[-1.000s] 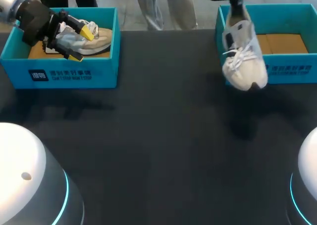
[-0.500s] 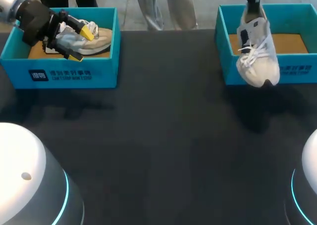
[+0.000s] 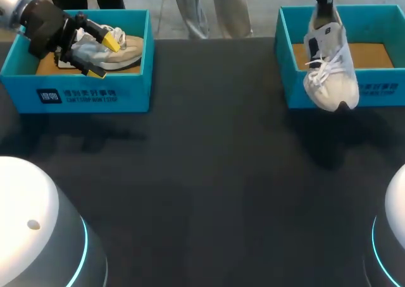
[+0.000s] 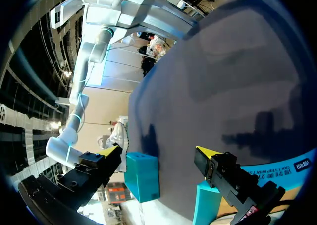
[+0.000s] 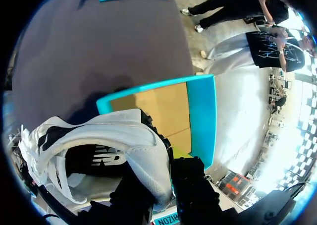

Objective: Take the shoe out of the shoebox, open the shoe tongue, remove and reinsert the insole, then place the shoe into the shoebox

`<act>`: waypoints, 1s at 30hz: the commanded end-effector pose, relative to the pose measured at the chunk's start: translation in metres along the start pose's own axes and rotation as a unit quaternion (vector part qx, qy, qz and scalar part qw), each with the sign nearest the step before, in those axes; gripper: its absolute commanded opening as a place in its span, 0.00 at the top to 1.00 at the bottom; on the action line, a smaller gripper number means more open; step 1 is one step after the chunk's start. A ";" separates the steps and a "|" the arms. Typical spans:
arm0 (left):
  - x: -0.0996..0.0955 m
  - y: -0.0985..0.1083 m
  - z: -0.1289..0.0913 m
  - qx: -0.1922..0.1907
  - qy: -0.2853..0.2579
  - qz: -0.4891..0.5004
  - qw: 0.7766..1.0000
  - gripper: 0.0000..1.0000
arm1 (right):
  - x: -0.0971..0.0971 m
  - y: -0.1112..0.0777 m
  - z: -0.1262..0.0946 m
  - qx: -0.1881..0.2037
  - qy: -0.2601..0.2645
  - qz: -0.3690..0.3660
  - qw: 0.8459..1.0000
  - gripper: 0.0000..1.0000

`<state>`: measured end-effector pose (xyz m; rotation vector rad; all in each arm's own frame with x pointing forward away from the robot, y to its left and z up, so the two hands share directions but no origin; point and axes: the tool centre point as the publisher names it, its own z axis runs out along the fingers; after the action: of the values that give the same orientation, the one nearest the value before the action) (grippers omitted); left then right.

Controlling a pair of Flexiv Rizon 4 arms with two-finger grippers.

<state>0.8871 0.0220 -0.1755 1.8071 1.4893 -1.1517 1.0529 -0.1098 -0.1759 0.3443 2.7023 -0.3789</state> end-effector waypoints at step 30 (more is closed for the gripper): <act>0.000 -0.001 0.000 -0.001 0.002 0.000 1.000 0.00 | -0.046 -0.080 0.029 0.054 0.019 0.090 0.994 1.00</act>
<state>0.8871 0.0220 -0.1755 1.8070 1.4894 -1.1518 1.0820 -0.2007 -0.1680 0.6166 2.6632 -0.4838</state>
